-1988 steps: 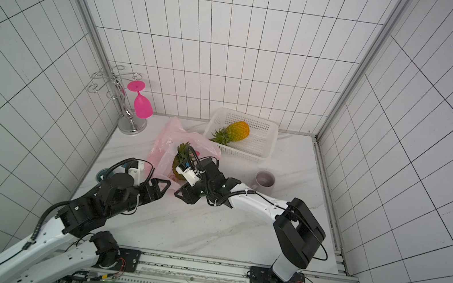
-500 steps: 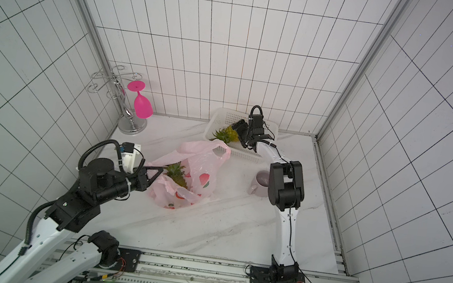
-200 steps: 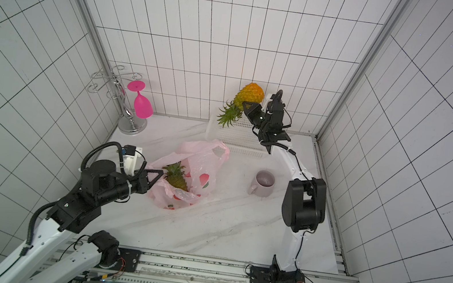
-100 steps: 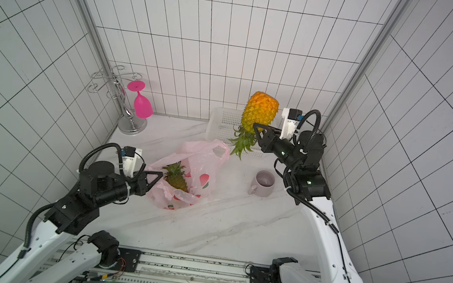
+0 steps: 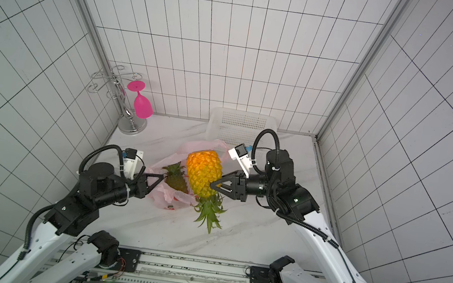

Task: Place the pineapple into a plastic bag & tie a knot
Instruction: Place the pineapple in the plastic bag.

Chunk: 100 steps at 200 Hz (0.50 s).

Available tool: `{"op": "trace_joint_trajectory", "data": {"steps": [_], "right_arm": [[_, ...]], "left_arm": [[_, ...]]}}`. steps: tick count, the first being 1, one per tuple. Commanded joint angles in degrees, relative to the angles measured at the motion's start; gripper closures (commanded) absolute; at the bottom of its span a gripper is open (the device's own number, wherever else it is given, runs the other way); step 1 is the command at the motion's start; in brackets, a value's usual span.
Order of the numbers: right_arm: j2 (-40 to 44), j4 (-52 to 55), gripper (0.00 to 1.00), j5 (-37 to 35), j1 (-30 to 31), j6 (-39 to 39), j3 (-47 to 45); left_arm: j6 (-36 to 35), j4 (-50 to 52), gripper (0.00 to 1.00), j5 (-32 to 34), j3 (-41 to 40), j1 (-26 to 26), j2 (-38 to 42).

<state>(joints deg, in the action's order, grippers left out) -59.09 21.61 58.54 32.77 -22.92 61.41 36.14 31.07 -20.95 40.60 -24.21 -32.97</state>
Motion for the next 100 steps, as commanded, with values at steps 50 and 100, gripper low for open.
{"op": "trace_joint_trajectory", "data": {"steps": [50, 100], "right_arm": [[-13.6, -6.6, 1.0, 4.6, 4.2, -6.5, -5.5], [-23.6, -7.8, 1.0, 5.3, 4.9, -9.8, -1.3]], "left_arm": [[-1.1, 0.5, 1.0, -3.3, -1.4, 0.3, 3.0], [-2.0, 0.3, 1.0, -6.1, -2.5, 0.2, 3.4]]}}
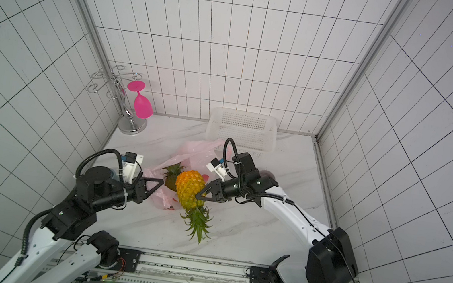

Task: Place the pineapple into a plastic bag & tie a knot
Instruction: Place the pineapple in the plastic bag.

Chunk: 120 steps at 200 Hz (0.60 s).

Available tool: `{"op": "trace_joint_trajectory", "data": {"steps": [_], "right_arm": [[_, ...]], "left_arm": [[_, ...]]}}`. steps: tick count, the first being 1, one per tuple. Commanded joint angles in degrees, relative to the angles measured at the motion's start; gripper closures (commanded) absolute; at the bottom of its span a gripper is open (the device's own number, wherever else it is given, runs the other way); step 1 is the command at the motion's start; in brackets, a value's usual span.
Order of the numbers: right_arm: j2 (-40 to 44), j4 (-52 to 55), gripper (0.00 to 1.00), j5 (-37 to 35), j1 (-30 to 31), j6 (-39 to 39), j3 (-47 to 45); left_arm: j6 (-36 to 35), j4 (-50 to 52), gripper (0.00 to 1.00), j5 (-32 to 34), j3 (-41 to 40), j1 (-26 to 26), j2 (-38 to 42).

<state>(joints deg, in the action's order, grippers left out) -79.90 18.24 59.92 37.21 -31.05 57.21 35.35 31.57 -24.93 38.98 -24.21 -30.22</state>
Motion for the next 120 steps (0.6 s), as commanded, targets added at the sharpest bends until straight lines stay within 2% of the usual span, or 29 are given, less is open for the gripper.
{"op": "trace_joint_trajectory", "data": {"steps": [1, 62, 90, 120], "right_arm": [[-3.0, -4.4, 1.0, 4.0, 0.4, -1.8, 3.0], [-14.3, -6.2, 1.0, 6.6, -1.1, -6.7, 11.2], [-14.9, -17.1, 1.0, 8.1, -2.3, -16.3, 10.8], [-15.9, -25.8, 1.0, 6.8, -3.6, -25.5, 10.1]], "left_arm": [[-1.2, -0.2, 1.0, -2.2, -0.9, 0.2, 0.6], [-2.4, -0.4, 1.0, -7.4, -2.0, 0.1, 0.5], [-2.4, -0.4, 1.0, -9.1, -3.2, -0.1, 0.1], [-2.3, -0.6, 1.0, -9.1, -3.8, -1.9, -0.6]]}}
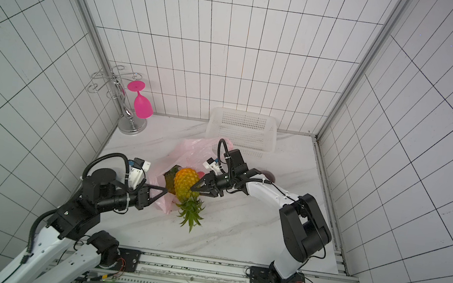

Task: Place the pineapple into a plastic bag & tie a knot
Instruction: Place the pineapple in the plastic bag.

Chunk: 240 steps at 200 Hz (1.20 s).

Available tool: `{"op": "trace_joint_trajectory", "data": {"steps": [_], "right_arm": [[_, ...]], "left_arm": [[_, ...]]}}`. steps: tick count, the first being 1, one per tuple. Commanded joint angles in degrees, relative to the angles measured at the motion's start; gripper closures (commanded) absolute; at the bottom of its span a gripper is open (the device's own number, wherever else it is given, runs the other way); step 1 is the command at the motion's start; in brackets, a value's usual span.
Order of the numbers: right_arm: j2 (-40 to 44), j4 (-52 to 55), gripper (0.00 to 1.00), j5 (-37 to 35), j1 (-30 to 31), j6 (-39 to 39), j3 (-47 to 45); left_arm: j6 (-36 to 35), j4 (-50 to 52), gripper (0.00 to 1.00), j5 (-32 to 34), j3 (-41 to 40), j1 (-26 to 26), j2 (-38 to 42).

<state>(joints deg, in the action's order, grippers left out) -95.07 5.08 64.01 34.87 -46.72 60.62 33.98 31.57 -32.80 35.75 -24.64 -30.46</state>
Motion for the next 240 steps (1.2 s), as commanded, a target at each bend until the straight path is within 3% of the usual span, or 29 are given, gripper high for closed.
{"op": "trace_joint_trajectory", "data": {"steps": [1, 28, 68, 97, 147, 191, 215, 240], "right_arm": [[-0.8, -13.2, 1.0, 2.7, -1.4, -10.2, 6.6], [-1.8, -26.9, 1.0, -0.7, -2.6, -22.5, 3.9], [-1.5, -29.1, 1.0, -14.4, -2.9, -27.4, 4.6], [-1.5, -28.5, 1.0, -25.0, -1.5, -29.0, 4.6], [-2.0, -15.2, 0.94, -46.0, 7.1, -18.2, 10.3], [-6.5, -10.5, 0.91, -53.8, 9.4, -11.6, 10.8], [-6.7, -9.9, 0.8, -57.5, 9.2, -9.0, 9.0], [-8.2, -9.0, 0.64, -56.0, 8.8, -6.7, 9.7]], "left_arm": [[-0.9, -0.7, 1.0, -1.2, -0.6, -1.5, -0.4], [-0.5, -1.7, 1.0, 0.7, -0.4, -5.6, -1.8], [1.4, -4.3, 1.0, 6.0, 0.1, -13.3, -3.5], [3.1, -7.5, 1.0, 7.7, 0.5, -15.3, -4.9], [6.2, -12.1, 1.0, 13.0, 1.5, -15.3, -6.1], [7.4, -12.6, 1.0, 18.3, 3.0, -14.2, -10.9], [7.5, -14.1, 1.0, 18.6, 2.5, -13.1, -15.1], [7.8, -17.7, 1.0, 17.9, 1.2, -12.9, -19.1]]}}
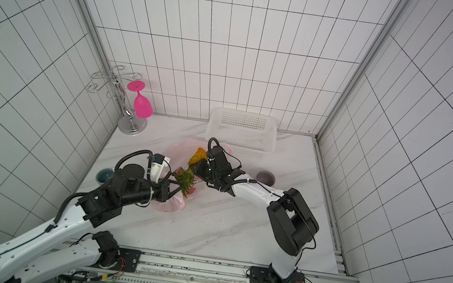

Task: Place the pineapple into a plastic bag & tie a knot
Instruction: Place the pineapple in the plastic bag, then adjust the plastic bag at the center of the board.

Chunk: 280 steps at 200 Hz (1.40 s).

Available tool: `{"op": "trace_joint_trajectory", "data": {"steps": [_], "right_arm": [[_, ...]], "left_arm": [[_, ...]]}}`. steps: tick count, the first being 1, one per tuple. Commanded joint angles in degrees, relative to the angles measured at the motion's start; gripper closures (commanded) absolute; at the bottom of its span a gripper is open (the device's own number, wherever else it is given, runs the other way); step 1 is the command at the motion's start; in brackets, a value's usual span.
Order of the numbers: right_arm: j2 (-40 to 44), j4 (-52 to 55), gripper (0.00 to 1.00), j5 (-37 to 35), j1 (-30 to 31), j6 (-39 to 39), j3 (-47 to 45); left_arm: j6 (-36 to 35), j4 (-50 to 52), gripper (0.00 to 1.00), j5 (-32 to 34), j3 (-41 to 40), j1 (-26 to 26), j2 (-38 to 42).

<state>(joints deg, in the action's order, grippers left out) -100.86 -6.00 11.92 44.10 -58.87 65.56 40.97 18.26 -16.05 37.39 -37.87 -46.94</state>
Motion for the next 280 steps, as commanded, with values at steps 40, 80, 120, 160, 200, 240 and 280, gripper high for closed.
{"op": "trace_joint_trajectory", "data": {"steps": [40, 80, 120, 160, 200, 240, 280], "right_arm": [[-5.1, 3.8, 0.4, 2.5, -2.2, 7.3, 6.2], [-1.9, 4.8, 0.34, 5.3, -3.3, 11.5, 5.3], [8.1, 9.7, 0.34, 3.9, -5.1, 20.3, 4.3], [14.7, 11.7, 0.34, 2.3, -13.7, 25.5, -1.4], [6.9, 12.7, 0.31, 1.3, -18.2, 31.8, 0.8], [0.1, 12.1, 0.33, 1.8, -18.4, 34.9, 2.2], [-3.1, 8.8, 0.35, 2.0, -18.6, 34.8, 1.9]], "left_arm": [[0.7, -6.2, 1.0, 0.1, -0.5, 1.8, -8.5], [0.3, -6.1, 1.0, -1.3, 0.5, 3.7, -12.1], [0.0, -6.1, 1.0, -2.0, 0.0, 5.3, -12.1], [-0.2, -6.0, 1.0, -2.7, -0.5, 6.0, -11.3], [0.2, -6.3, 1.0, -3.1, -0.5, 6.1, -11.3], [0.2, -5.5, 1.0, -3.5, -0.3, 6.1, -10.6], [0.6, -5.8, 1.0, -3.7, -0.6, 6.1, -10.3]]}}
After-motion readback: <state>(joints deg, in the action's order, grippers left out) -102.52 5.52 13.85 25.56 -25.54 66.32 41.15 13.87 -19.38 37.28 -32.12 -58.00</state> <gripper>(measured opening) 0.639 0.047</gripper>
